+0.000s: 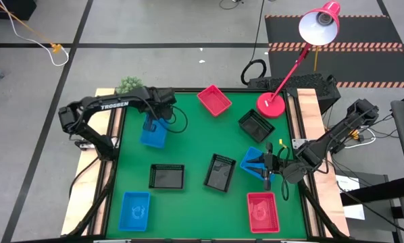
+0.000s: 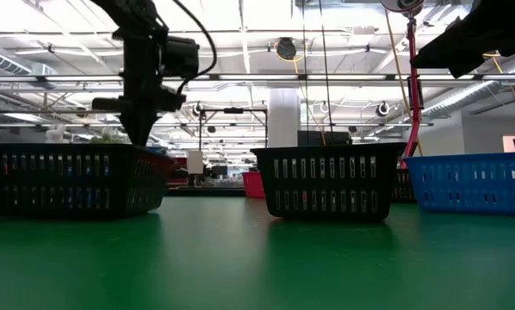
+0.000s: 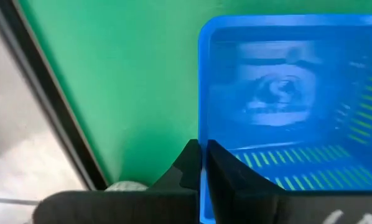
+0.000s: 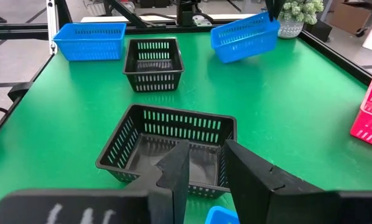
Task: Stack baskets by color
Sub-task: Stack the top left blue bin on the bottom left blue bin
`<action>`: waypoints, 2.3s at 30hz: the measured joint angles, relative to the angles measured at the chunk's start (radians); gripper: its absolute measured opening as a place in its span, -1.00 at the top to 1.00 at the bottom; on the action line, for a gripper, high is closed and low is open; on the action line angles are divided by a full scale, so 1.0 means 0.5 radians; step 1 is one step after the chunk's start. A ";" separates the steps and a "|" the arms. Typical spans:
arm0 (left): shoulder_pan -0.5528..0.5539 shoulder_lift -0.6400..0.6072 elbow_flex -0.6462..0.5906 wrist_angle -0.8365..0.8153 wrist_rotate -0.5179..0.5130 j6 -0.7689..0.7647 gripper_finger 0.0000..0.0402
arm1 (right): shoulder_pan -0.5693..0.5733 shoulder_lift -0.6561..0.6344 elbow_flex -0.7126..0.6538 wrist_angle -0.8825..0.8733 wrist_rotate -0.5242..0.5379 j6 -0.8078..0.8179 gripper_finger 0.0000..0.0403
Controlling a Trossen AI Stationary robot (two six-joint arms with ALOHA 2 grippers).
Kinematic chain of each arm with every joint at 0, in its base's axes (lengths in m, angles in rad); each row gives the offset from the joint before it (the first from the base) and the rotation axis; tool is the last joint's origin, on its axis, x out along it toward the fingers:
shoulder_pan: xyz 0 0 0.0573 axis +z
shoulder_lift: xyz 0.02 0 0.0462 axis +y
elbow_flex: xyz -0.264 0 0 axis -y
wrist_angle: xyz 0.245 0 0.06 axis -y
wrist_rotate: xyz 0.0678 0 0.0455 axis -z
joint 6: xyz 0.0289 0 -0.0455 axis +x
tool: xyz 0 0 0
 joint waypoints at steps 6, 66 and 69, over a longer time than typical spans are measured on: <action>-0.079 0.000 0.265 -0.298 -0.064 -0.129 0.97 | 0.000 0.000 0.000 0.000 0.000 0.000 0.53; -2.031 -0.577 0.659 -1.005 0.995 -2.322 0.98 | 0.002 0.002 0.000 0.023 0.000 0.039 0.53; -2.129 -0.489 0.658 -0.975 1.011 -2.352 0.98 | 0.002 0.002 0.000 0.024 -0.020 0.053 0.53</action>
